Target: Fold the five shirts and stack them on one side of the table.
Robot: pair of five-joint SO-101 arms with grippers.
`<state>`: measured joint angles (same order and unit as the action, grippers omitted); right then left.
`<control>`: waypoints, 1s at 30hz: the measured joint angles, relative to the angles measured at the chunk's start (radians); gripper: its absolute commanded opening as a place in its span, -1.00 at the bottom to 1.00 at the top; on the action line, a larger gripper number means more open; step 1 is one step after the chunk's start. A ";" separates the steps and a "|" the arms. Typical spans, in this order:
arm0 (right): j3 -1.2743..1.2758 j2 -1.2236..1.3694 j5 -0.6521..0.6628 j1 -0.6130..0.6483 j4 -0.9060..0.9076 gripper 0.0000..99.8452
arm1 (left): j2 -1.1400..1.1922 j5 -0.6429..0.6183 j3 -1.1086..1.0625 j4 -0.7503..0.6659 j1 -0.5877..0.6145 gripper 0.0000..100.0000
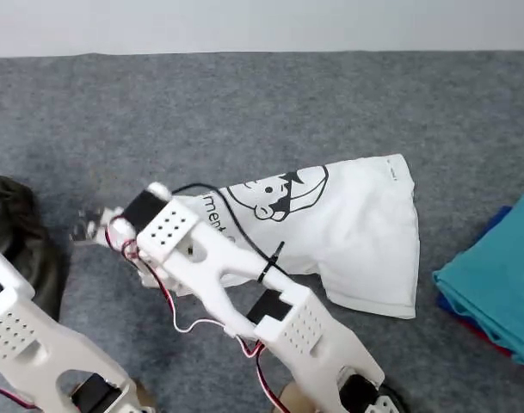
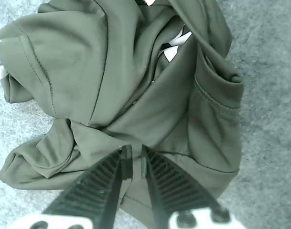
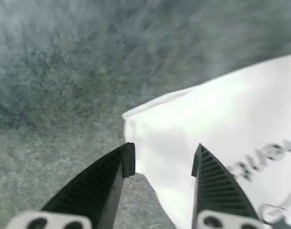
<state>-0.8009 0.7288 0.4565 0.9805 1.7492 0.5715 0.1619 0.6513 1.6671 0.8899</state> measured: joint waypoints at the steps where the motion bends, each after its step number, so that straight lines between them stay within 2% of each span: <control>1: -0.018 -0.014 -0.005 -0.009 0.002 -0.58 | 0.000 0.000 0.002 0.000 0.000 -0.91; 7: -0.052 -0.104 -0.052 -0.095 0.002 -0.63 | 0.000 0.000 0.092 0.049 0.000 -0.91; 12: -0.052 -0.109 -0.055 -0.244 0.002 -1.00 | -0.002 0.000 0.153 0.058 0.000 -0.91; 19: -0.009 -0.109 -0.055 -0.489 0.003 -0.98 | -0.172 -0.002 0.060 0.058 -0.054 -0.91; 24: 0.193 -0.143 -0.055 -0.592 0.003 -0.98 | -0.292 -0.002 -0.057 0.060 -0.143 -0.91; 30: 0.482 -0.250 -0.025 -0.724 0.003 -0.98 | -0.305 -0.002 -0.164 0.060 -0.215 -0.91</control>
<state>-0.3191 0.4787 0.4319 0.2562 1.7522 0.2662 0.1603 0.4872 1.7269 0.6751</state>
